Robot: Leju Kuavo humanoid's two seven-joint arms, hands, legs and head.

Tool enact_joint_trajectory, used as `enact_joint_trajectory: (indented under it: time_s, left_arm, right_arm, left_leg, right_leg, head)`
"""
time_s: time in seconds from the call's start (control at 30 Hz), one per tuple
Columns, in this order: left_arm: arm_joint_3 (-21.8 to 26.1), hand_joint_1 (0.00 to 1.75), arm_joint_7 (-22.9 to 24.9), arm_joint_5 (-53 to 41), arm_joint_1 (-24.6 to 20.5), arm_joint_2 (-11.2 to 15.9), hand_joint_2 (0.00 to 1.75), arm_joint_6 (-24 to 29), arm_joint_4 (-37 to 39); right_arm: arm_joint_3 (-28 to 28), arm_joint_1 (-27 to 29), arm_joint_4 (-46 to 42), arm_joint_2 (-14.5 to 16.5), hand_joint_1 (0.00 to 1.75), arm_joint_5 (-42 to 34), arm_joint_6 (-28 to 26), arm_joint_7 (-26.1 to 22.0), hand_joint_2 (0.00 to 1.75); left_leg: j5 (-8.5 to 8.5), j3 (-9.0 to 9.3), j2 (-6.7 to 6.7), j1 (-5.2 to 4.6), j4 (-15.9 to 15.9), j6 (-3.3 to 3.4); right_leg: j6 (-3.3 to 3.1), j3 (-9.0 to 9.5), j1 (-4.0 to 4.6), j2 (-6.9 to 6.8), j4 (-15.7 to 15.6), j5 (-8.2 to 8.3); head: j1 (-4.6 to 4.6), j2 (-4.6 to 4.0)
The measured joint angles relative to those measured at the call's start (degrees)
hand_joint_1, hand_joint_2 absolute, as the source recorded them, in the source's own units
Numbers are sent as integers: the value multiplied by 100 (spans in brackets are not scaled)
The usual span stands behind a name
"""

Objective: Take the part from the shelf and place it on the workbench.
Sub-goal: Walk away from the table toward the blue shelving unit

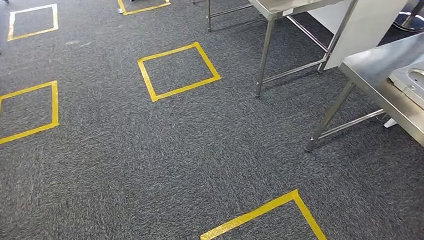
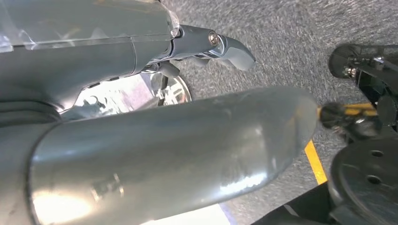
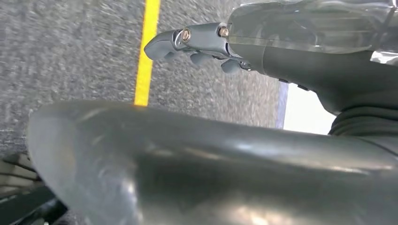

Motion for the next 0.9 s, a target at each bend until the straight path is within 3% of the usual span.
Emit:
enact_joint_trajectory:
  time_s: [0.03, 0.1, 0.17, 0.23, 0.3, 0.37, 0.4, 0.43, 0.5, 0.57, 0.6, 0.7, 0.77, 0.83, 0.87, 0.9]
  left_arm:
    - [-1, 0, 0, -1, -4, 0, 0, 2, -1]
    - [-1, 0, -2, -2, -8, 0, 0, 5, -8]
    - [1, 0, -4, -1, -2, -1, 0, 4, -19]
    - [1, 0, -5, -1, 5, -2, 0, 4, -27]
    - [0, 0, -7, -1, -12, -1, 0, 5, -32]
    - [-1, 0, -8, -1, -31, -1, 0, 15, -32]
    - [-1, 0, -5, -1, -32, -1, 0, 30, -32]
    - [-2, 0, -2, -1, -30, -1, 0, 49, -32]
    - [-2, 0, 3, 1, -28, -1, 0, 85, -32]
    - [-2, 0, 6, 3, -36, -1, 0, 100, -32]
    - [-2, 0, 8, 4, -37, -2, 0, 104, -32]
    - [1, 0, 20, 9, -17, -4, 0, 107, -32]
    - [1, 0, 32, 21, -16, -4, 0, 113, -32]
    - [0, 0, 45, 40, -38, -5, 0, 125, -31]
    - [0, 0, 49, 48, -47, -7, 0, 128, -30]
    - [0, 0, 51, 50, -52, -9, 0, 130, -29]
  right_arm:
    - [0, 0, 1, -5, 0, 1, -1, 1, 0]
    - [0, -7, 3, -14, 0, 2, -1, 2, 0]
    - [0, -27, 3, -16, 0, 3, -1, 3, 0]
    - [0, -30, 3, -17, 0, 4, -1, 6, 0]
    - [0, -10, 4, -18, 0, 5, -1, 8, 0]
    - [0, 3, 4, -17, 0, 6, 3, 8, 0]
    - [0, 3, 4, -17, 0, 7, 11, 8, 0]
    - [0, 0, 4, -17, 0, 10, 23, 8, 0]
    - [0, -9, 4, -17, 0, 17, 49, 4, 0]
    - [0, -13, 4, -18, 0, 24, 62, -6, 0]
    - [0, -20, 3, -17, 0, 26, 64, -14, 0]
    - [2, -68, 1, -15, 0, 32, 64, -32, 0]
    - [2, -69, -2, -12, 0, 33, 62, -38, 0]
    - [2, -46, -3, -11, 0, 34, 60, -39, 0]
    - [2, -36, -3, -12, 0, 34, 59, -38, 0]
    - [2, -26, -3, -12, 0, 34, 59, -37, 0]
  left_leg:
    - [-20, -11, -68, -3, 26, -28]
    - [-38, -55, -186, 5, 54, -94]
    - [-33, -70, -268, 17, 54, -157]
    - [-153, -146, -38, 9, 238, -205]
    - [-493, -442, 300, 12, 859, -248]
    - [-791, -824, 392, 42, 1609, -288]
    - [-799, -912, 406, 56, 1770, -302]
    - [-693, -880, 425, 68, 1696, -310]
    - [-288, -497, 569, 79, 946, -301]
    - [-48, -158, 757, 51, 263, -253]
    - [-25, -103, 800, 32, 129, -225]
    - [-5, -96, 656, 9, 46, -122]
    - [48, -58, 541, 31, -26, -41]
    - [75, -55, 422, 26, -42, -2]
    - [77, -62, 354, 17, -40, 5]
    - [75, -59, 275, 8, -39, 7]
  right_leg:
    - [-14, 130, -2, 122, -319, 132]
    - [-47, 242, 12, 262, -595, 178]
    - [-99, 257, 23, 140, -630, 189]
    - [-183, 295, 10, -11, -680, 200]
    - [-251, 321, 17, -180, -707, 189]
    - [-272, 330, 33, -349, -706, 164]
    - [-270, 340, 37, -430, -705, 151]
    - [-262, 358, 38, -505, -704, 136]
    - [-232, 415, 37, -641, -702, 97]
    - [-169, 474, 55, -748, -697, 52]
    - [-134, 494, 64, -792, -698, 38]
    - [-25, 556, 49, -863, -716, 5]
    - [24, 459, 23, -617, -447, -207]
    - [28, 98, 14, -299, 270, -584]
    - [26, -107, 15, -227, 646, -720]
    - [21, -252, 17, -197, 873, -740]
  head:
    - [-1, 1]
    - [-7, 1]
    - [-8, 1]
    - [-20, 1]
    - [-37, 1]
    - [-43, 1]
    - [-44, 0]
    - [-44, 0]
    - [-45, 0]
    - [-36, 0]
    - [-32, -1]
    - [-26, -1]
    - [-6, -1]
    - [19, 0]
    - [26, 1]
    - [27, 1]
